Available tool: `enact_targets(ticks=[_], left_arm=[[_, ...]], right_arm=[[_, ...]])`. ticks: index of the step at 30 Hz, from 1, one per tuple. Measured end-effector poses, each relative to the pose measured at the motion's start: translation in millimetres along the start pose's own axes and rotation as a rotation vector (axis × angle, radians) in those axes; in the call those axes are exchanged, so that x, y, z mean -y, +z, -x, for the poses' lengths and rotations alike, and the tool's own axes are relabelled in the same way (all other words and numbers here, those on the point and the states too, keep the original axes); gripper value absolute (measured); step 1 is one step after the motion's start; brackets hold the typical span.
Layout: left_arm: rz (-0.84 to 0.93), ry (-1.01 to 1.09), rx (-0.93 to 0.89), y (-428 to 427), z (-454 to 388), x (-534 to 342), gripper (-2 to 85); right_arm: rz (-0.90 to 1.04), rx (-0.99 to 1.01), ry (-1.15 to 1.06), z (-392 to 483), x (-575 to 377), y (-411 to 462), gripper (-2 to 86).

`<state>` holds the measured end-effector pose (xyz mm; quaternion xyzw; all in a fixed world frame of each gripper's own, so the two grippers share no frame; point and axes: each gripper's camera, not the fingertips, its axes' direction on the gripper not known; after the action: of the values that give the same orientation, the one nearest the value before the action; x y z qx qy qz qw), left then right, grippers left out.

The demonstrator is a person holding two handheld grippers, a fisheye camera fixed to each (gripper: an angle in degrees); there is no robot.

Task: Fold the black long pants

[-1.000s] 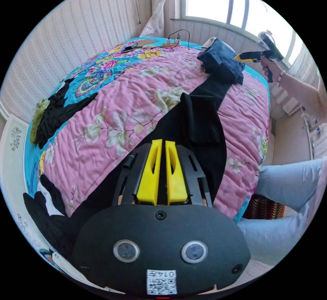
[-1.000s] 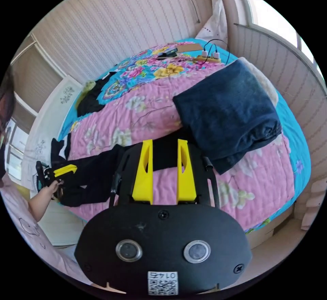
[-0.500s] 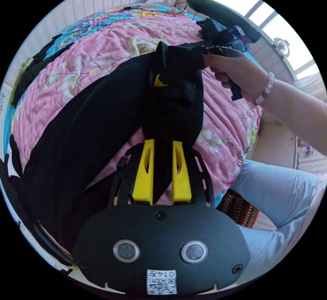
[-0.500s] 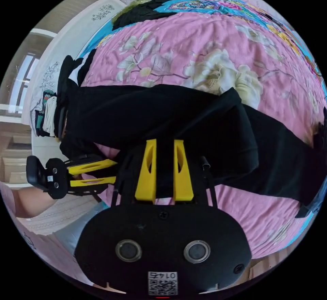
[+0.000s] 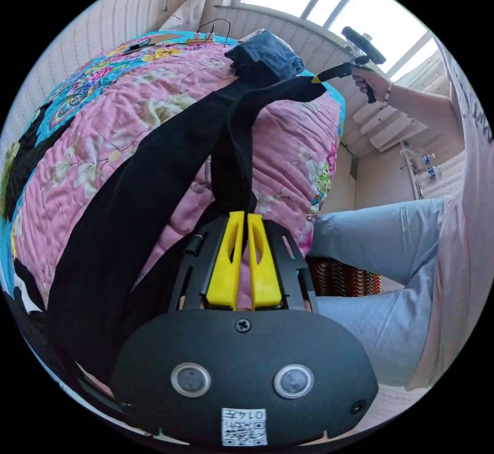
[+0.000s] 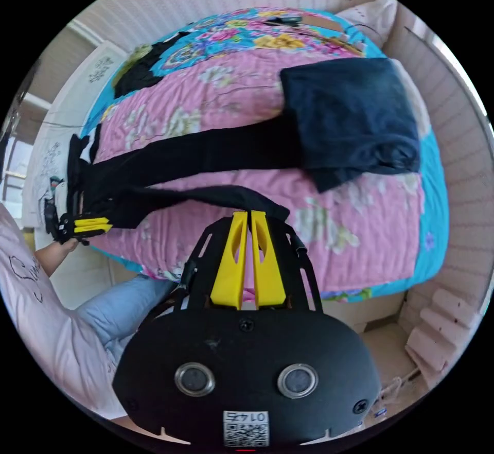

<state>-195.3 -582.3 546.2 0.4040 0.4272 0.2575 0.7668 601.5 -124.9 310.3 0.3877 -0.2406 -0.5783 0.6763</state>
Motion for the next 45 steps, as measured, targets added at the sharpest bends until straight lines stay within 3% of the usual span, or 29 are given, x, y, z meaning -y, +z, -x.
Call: enact_targets(ticks=[3, 8, 13, 21, 26, 28, 34, 38, 40, 42, 45], left_arm=[[0.039, -0.013, -0.053, 6.9, -6.4, -4.3, -1.0], [0.056, 0.007, 0.003, -0.9, -7.3, 2.1, -1.0], [0.024, -0.006, 0.009, -12.5, 6.3, 8.8, -1.0], [0.064, -0.083, -0.028, 1.9, 25.5, 13.3, -0.7], [0.038, -0.180, -0.093, -10.9, 45.2, 6.3, -0.5], [0.020, -0.221, -0.089, -19.9, 50.6, -0.9, 0.4], [-0.016, -0.260, -0.094, 3.1, 50.9, 5.3, 6.8], [0.054, -0.270, -0.053, 39.0, 57.4, 15.3, 7.2], [0.125, -0.259, -0.038, 65.1, 56.0, 17.9, 7.1], [0.160, -0.217, -0.002, 73.2, 49.2, 22.4, 6.8], [0.178, -0.175, 0.006, 72.9, 40.3, 25.5, 3.7]], right_arm=[[0.040, -0.004, 0.047, -30.6, -12.2, -11.1, 0.6], [0.037, -0.079, -0.059, -27.6, -4.7, -16.5, 0.6], [0.102, 0.055, 0.030, -73.5, -11.7, -3.0, 0.9], [0.178, 0.103, 0.112, -114.6, -0.4, 21.5, 5.2], [0.067, 0.015, 0.241, -139.8, -14.6, 21.2, 8.8], [0.012, 0.004, 0.320, -154.0, -35.4, 21.3, 14.4], [-0.014, 0.281, 0.561, -201.9, -86.8, 70.5, 20.4], [-0.097, 0.373, 0.685, -219.1, -108.3, 102.3, 17.2], [-0.157, 0.321, 0.770, -224.6, -121.8, 106.5, 9.6], [-0.206, 0.382, 0.731, -227.4, -126.1, 105.7, 2.1], [-0.251, 0.444, 0.660, -231.9, -130.7, 93.4, 0.7]])
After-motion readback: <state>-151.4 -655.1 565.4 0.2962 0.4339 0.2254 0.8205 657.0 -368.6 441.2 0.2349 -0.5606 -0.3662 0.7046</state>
